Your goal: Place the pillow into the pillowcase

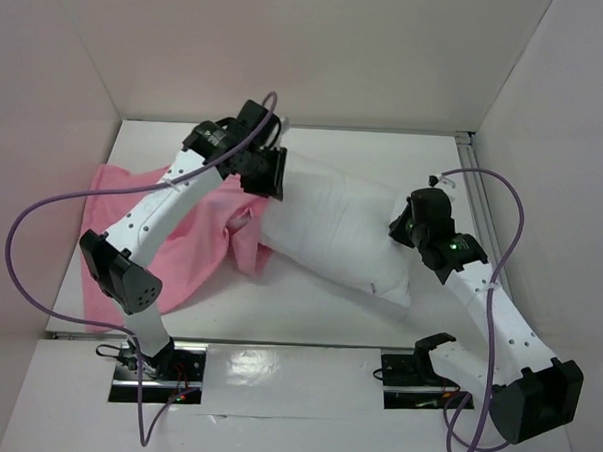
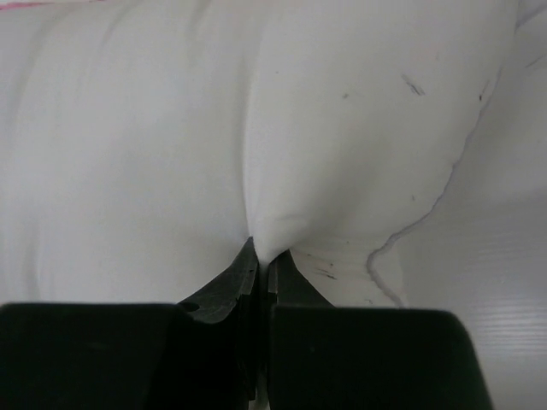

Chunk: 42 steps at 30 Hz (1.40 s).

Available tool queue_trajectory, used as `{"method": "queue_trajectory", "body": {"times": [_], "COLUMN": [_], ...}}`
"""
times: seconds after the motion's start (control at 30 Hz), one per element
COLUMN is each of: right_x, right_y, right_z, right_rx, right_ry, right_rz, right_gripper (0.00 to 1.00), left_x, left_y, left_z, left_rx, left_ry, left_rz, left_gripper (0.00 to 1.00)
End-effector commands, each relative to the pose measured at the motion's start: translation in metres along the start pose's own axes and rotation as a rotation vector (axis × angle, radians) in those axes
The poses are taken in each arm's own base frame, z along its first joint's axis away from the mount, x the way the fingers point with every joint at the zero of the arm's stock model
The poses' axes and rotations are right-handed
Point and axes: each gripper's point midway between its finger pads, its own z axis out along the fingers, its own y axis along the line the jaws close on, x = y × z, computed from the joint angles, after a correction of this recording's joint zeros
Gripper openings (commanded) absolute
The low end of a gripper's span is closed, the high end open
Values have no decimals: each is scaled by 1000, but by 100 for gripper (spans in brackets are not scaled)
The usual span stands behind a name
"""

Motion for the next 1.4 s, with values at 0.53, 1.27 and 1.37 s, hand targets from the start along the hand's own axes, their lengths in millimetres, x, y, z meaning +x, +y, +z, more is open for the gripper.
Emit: {"method": "queue_trajectory", "body": {"times": [0.53, 1.27, 1.37], "right_x": [3, 6, 10], "right_y": [24, 28, 30], "right_z": [-2, 1, 2], "right_rx": [-89, -66, -68], "right_ry": [34, 47, 58], "right_rz": [-118, -146, -155], "right_gripper": [0, 0, 0], "left_x": [-85, -126, -131], "left_y": [94, 205, 201], "left_z": [-8, 51, 49], "left_rx": [-114, -680, -658], "left_ry": [-164, -200, -216], "left_rz": [-61, -68, -70], "left_gripper": [61, 70, 25]}}
